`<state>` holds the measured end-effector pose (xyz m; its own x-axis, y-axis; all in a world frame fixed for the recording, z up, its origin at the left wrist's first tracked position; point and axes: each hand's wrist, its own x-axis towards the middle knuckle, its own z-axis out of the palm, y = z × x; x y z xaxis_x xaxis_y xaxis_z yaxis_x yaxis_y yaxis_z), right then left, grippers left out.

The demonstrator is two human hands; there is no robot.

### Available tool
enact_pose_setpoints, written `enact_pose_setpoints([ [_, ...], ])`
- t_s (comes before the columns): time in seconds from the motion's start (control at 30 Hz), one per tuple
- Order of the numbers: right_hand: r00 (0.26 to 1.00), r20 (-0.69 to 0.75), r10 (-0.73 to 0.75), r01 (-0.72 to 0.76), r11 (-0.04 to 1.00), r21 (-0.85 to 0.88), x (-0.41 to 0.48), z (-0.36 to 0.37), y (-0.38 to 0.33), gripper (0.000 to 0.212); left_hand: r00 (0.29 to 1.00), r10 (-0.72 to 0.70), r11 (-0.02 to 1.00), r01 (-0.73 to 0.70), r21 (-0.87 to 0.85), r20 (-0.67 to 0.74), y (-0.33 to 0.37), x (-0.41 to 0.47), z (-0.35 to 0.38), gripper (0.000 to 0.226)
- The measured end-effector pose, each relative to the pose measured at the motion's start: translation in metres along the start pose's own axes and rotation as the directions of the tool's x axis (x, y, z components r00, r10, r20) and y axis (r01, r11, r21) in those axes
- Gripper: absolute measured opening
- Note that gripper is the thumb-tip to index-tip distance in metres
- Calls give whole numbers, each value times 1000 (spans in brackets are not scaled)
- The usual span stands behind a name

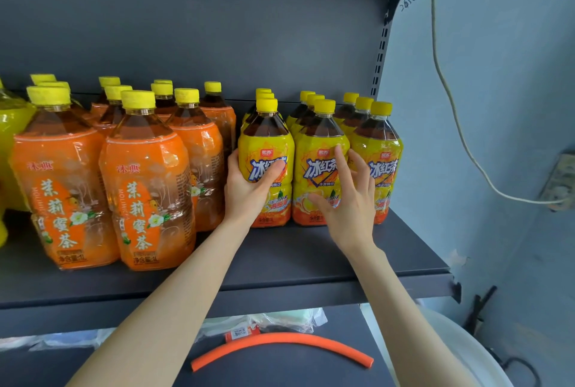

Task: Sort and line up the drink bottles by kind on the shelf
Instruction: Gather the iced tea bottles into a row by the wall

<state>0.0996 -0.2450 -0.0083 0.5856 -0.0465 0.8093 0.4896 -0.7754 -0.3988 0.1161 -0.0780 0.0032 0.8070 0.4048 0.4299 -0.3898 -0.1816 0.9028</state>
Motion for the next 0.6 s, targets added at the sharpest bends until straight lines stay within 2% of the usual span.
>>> enact_pose_setpoints([
  [0.6, 998, 42, 49, -47, 998, -38, 0, -2, -6, 84, 1000, 19, 999, -19, 35, 15, 6, -2, -3, 76],
])
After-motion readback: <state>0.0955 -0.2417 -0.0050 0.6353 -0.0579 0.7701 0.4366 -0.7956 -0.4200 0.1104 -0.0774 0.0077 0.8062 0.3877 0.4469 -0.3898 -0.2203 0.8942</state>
